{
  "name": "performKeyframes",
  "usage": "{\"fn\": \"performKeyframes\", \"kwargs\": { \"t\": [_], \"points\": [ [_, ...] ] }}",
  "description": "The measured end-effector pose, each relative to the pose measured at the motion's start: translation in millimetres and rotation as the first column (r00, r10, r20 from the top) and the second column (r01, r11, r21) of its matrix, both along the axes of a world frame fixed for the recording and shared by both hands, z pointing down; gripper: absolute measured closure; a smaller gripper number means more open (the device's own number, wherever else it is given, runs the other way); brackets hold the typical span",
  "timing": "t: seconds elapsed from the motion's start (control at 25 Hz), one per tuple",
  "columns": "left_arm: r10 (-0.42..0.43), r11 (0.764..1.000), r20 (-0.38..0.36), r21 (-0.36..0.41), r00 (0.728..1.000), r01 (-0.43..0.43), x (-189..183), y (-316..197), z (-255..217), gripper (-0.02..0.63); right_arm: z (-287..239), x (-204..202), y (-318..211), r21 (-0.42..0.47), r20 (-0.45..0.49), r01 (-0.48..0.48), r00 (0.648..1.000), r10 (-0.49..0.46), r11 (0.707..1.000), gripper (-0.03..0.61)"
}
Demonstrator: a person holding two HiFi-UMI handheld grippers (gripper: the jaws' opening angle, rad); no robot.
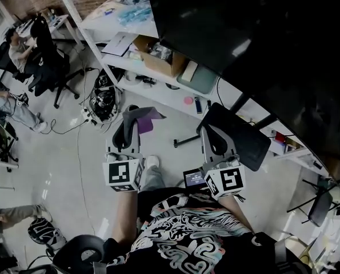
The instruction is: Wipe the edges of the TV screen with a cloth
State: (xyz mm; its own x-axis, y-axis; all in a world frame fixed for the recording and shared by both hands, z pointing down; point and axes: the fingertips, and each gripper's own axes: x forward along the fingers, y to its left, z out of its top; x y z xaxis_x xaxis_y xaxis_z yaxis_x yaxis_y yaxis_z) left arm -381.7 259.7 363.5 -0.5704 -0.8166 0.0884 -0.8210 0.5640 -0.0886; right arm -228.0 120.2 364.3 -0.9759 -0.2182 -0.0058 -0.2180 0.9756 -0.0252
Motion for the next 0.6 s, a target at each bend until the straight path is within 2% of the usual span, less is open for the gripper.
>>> {"fn": "performKeyframes", "kwargs": {
  "t": [0.24,0.4,0.6],
  "points": [
    [0.047,0.999,-0.017,0.012,0.999,-0.047,-28,-26,5,0.515,11,-22,-22,0.085,-0.096,-0.090,0.991,0.098,0.992,0.548],
    [0.079,0.997,-0.026,0.025,0.997,-0.079,-73,-51,11,0.515,20,-55,-43,0.088,-0.124,-0.128,0.983,0.139,0.988,0.548],
    [0.163,0.987,-0.033,0.010,0.986,-0.163,-140,-97,23,0.515,27,-101,-77,0.085,-0.151,-0.226,0.960,0.237,0.970,0.548]
  ]
}}
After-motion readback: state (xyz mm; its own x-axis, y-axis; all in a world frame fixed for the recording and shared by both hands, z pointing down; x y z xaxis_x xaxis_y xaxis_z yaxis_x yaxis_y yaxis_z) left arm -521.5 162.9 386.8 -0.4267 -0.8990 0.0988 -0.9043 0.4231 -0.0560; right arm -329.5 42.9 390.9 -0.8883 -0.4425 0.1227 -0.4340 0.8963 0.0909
